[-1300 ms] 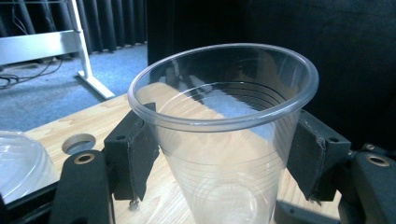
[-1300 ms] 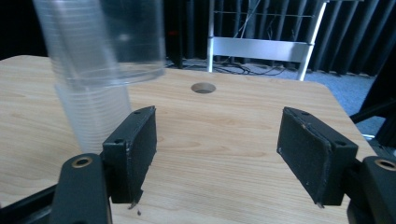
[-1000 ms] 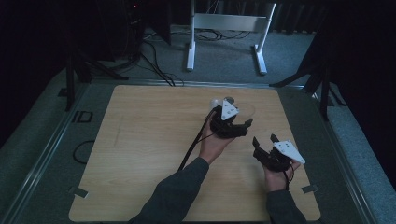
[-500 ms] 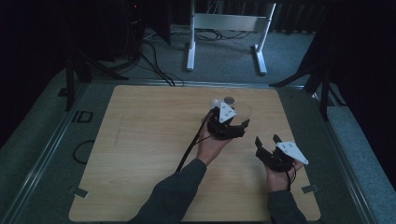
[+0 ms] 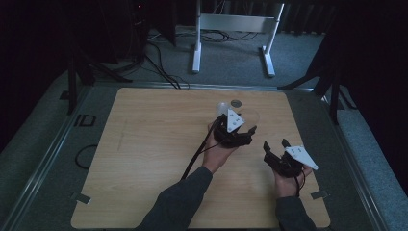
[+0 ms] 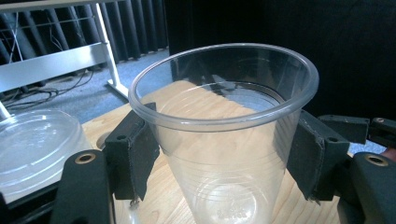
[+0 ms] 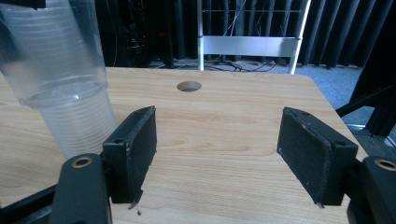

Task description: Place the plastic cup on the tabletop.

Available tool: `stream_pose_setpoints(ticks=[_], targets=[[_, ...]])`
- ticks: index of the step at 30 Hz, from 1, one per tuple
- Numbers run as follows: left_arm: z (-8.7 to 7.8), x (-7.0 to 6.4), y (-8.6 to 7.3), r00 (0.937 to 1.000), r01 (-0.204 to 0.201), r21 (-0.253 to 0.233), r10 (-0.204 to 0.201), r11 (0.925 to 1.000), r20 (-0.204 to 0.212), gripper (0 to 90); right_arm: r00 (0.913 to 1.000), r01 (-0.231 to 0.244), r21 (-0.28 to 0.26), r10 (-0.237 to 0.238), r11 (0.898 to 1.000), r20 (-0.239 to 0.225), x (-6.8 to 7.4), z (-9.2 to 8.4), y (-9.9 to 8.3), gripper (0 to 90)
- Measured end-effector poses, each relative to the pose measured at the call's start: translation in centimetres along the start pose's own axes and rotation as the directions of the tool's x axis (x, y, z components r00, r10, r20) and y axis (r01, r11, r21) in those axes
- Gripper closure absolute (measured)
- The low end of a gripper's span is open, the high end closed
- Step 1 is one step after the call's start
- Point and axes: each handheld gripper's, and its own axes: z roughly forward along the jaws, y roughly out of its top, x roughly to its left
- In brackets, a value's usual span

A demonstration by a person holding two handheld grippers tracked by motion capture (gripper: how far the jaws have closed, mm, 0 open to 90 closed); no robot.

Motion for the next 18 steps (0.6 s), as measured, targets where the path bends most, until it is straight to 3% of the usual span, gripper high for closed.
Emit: stream_pose_setpoints(ticks=[13,18], targets=[[0.4,-0.5,-1.0,0.9992,-0.041,-0.019,0.041,0.999,-0.002,31.5,1.0,-0.006,0.003,0.006,1.0,0.004,-0.2,0.0,-0.2,28.2],[0.6,-0.6,-1.5,0.9993,-0.038,-0.024,0.038,0.999,-0.004,31.5,1.0,-0.006,0.005,0.006,1.0,0.005,-0.3,0.0,-0.2,28.2]])
